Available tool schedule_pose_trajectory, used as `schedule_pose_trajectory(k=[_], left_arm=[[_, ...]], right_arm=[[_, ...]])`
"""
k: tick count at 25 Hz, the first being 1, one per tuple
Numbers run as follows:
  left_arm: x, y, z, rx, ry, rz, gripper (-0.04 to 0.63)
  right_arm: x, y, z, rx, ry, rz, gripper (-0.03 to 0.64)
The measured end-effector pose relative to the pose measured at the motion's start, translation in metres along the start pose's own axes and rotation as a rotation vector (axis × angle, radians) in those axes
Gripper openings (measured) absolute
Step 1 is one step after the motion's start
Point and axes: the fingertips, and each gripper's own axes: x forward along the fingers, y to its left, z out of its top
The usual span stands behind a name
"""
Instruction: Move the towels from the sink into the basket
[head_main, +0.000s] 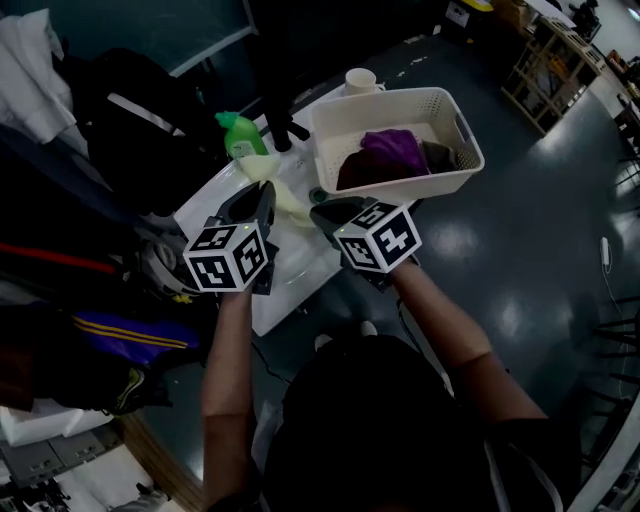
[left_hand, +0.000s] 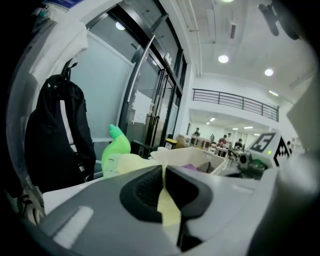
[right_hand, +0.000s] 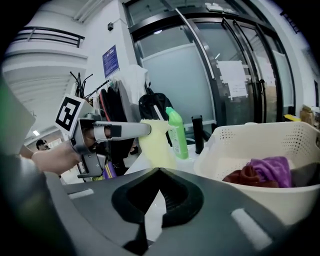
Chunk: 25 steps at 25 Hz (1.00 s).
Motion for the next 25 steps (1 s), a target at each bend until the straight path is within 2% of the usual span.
schedule_pose_trajectory(k=[13, 25], left_arm=[[0.042, -0.066, 0.024, 0.052, 0.001, -0.126, 0.014], [0.085, -0.105, 0.052, 0.069, -0.018, -0.208, 0.014]], right_arm=[[-0.070, -0.060, 0.009, 0.054, -0.079, -0.139, -0.002], [-0.110, -0.105, 0.018, 0.078, -0.126, -0.219, -0.002]])
